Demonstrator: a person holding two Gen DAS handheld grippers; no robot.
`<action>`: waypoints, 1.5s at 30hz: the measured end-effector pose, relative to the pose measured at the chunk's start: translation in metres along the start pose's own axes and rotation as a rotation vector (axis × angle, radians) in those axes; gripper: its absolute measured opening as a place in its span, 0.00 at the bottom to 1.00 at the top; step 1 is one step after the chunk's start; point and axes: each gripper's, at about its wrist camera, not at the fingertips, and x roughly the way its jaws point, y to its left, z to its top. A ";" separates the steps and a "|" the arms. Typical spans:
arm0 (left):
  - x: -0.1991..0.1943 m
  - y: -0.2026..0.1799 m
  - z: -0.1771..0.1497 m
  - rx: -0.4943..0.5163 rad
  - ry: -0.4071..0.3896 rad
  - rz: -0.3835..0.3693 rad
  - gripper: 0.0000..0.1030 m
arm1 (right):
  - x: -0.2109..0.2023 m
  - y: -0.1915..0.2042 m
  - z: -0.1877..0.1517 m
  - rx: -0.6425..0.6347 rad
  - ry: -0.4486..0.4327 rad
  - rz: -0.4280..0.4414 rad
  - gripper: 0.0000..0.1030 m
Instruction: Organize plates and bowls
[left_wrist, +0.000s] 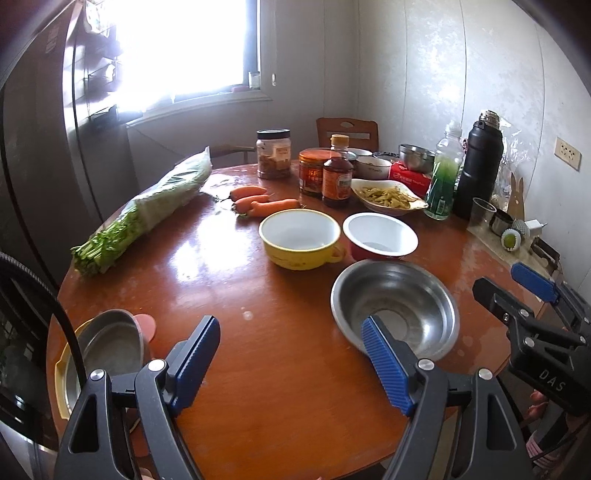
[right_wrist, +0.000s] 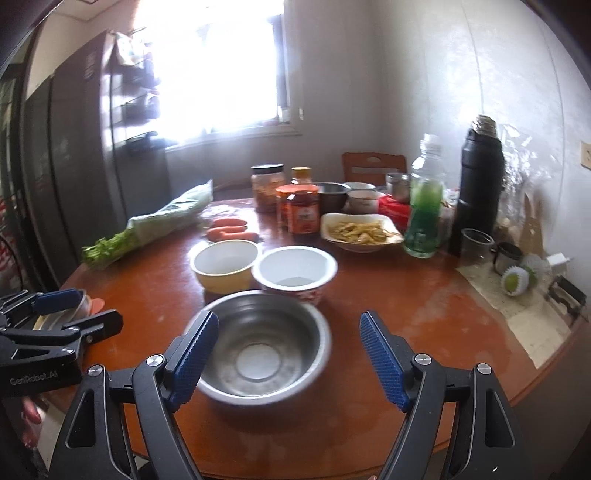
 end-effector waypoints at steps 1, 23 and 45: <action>0.003 -0.002 0.001 0.000 0.004 0.001 0.77 | 0.002 -0.004 0.000 0.008 0.005 -0.008 0.78; 0.089 -0.029 0.014 -0.016 0.129 -0.063 0.79 | 0.076 -0.032 -0.004 0.090 0.124 0.013 0.78; 0.122 -0.049 -0.005 0.029 0.195 -0.065 0.39 | 0.109 -0.018 -0.023 0.044 0.192 0.100 0.28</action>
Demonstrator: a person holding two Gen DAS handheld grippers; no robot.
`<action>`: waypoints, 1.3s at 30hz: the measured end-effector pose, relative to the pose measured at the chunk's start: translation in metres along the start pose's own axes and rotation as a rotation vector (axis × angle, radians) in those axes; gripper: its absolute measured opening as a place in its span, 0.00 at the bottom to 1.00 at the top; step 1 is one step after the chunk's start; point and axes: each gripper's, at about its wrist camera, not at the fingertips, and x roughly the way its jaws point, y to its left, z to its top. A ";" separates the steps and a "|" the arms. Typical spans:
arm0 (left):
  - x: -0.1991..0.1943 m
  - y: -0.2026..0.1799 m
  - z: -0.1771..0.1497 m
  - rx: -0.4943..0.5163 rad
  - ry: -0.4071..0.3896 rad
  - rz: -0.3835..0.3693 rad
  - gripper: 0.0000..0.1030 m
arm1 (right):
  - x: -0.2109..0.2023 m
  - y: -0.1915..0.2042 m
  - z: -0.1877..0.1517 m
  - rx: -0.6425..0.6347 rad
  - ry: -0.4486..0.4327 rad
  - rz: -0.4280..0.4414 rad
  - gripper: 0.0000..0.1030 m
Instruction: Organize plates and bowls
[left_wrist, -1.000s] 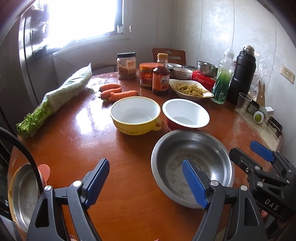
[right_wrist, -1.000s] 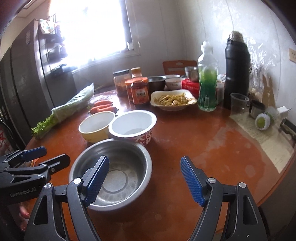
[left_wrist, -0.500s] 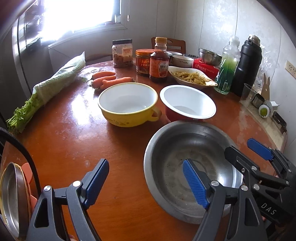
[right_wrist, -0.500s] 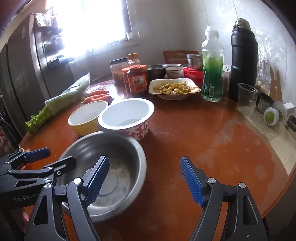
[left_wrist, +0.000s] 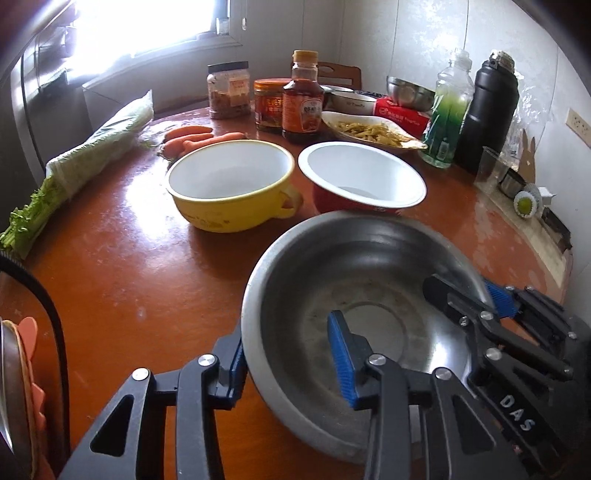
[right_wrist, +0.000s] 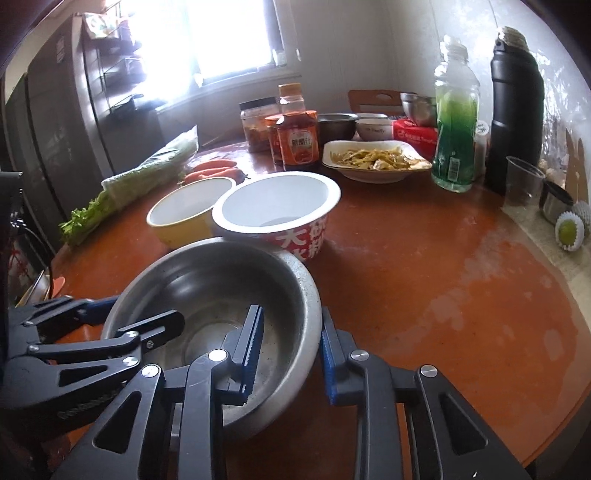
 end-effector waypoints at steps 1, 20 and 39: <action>0.000 -0.001 -0.001 0.011 -0.005 0.014 0.39 | -0.001 0.001 0.000 0.000 -0.001 0.000 0.28; -0.065 0.049 -0.021 -0.060 -0.082 0.040 0.38 | -0.030 0.060 0.004 -0.095 -0.029 0.070 0.28; -0.062 0.073 -0.042 -0.084 -0.067 0.064 0.38 | -0.025 0.092 -0.007 -0.154 0.012 0.098 0.28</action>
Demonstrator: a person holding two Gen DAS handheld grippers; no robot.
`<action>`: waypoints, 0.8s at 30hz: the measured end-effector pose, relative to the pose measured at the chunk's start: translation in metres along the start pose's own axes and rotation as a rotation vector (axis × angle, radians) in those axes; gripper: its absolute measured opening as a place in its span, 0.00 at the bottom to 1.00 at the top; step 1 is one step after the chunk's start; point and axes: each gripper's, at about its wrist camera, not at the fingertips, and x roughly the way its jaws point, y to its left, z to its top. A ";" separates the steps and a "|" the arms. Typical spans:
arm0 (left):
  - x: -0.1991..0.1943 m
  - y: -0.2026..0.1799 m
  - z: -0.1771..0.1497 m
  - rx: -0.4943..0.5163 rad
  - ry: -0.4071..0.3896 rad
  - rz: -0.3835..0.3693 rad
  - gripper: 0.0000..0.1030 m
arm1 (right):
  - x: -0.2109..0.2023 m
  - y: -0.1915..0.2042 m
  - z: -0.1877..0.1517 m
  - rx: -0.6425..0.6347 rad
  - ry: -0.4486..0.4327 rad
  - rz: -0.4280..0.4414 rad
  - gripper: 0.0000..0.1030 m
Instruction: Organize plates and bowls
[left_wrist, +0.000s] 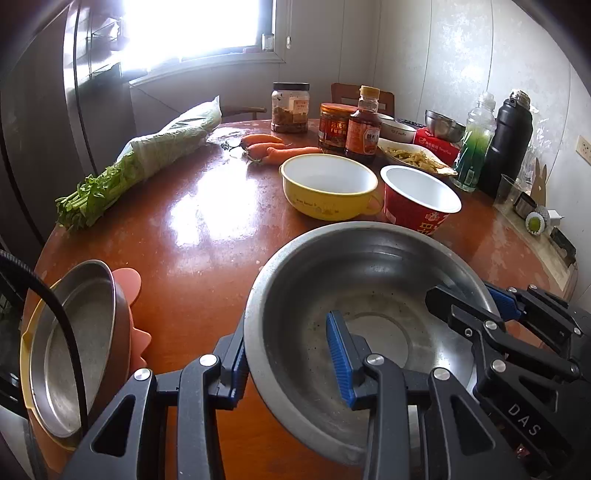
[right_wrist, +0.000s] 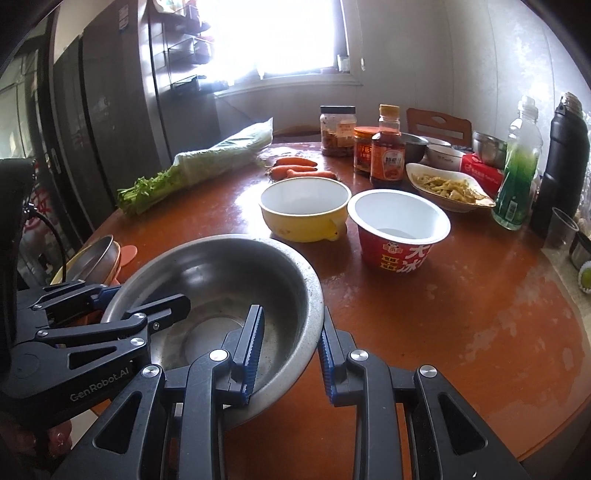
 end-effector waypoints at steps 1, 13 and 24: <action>0.001 -0.001 -0.001 0.003 0.004 0.003 0.38 | 0.001 0.000 -0.001 -0.003 0.003 0.000 0.28; 0.011 -0.005 -0.006 0.002 0.008 -0.002 0.38 | 0.007 -0.005 -0.008 -0.002 0.025 -0.010 0.28; 0.018 -0.011 -0.009 0.014 0.030 0.014 0.38 | 0.008 -0.011 -0.012 0.010 0.026 0.005 0.28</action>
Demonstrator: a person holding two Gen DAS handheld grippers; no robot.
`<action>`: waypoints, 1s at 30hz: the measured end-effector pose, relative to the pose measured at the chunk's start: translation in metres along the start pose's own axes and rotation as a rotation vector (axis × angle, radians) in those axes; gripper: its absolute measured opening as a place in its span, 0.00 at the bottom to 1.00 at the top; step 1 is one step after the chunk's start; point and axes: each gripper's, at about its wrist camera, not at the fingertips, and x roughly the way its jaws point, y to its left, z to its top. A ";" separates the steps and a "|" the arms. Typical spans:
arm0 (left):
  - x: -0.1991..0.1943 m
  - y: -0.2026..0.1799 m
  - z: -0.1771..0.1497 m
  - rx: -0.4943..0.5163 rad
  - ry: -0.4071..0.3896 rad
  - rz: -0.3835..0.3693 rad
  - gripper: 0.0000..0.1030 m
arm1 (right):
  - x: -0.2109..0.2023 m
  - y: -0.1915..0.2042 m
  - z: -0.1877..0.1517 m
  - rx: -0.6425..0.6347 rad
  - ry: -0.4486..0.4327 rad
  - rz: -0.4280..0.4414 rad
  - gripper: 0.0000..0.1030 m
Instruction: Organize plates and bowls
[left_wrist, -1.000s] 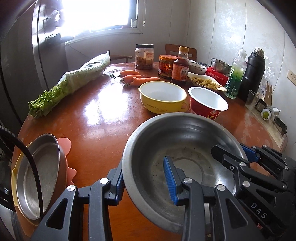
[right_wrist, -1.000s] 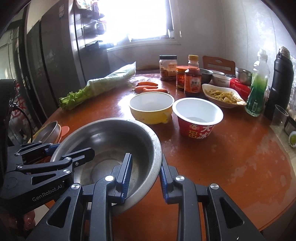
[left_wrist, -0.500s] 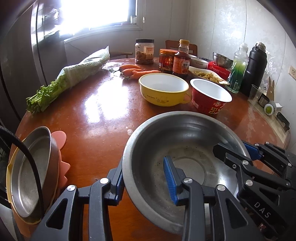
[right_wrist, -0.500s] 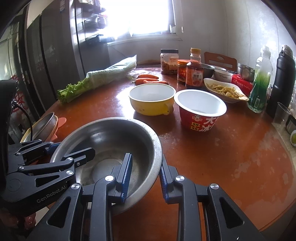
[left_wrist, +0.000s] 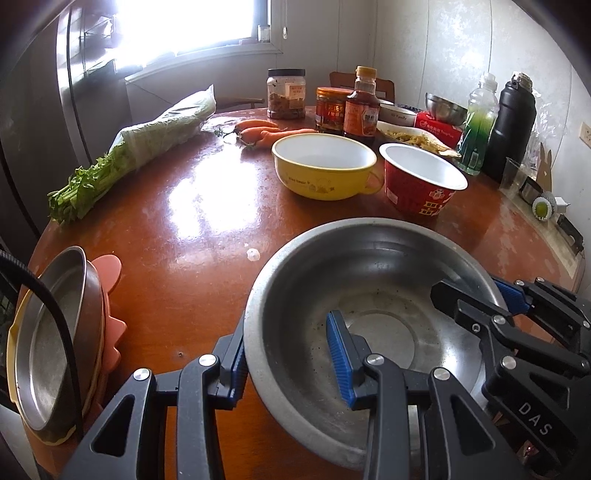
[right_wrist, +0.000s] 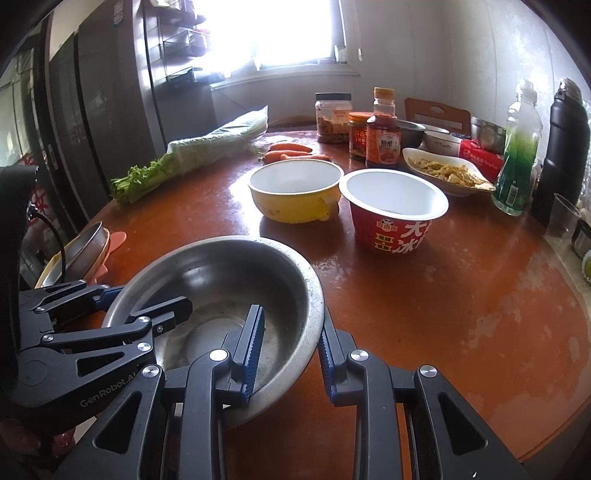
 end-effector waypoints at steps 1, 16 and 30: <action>-0.001 0.001 0.000 -0.009 -0.005 -0.003 0.38 | 0.001 -0.001 0.000 0.002 0.000 0.001 0.28; 0.000 0.007 0.000 -0.016 -0.009 -0.016 0.40 | 0.004 -0.001 0.000 0.021 0.010 0.039 0.30; -0.016 0.015 0.007 -0.052 -0.032 -0.045 0.56 | -0.007 -0.008 0.005 0.058 -0.045 0.058 0.43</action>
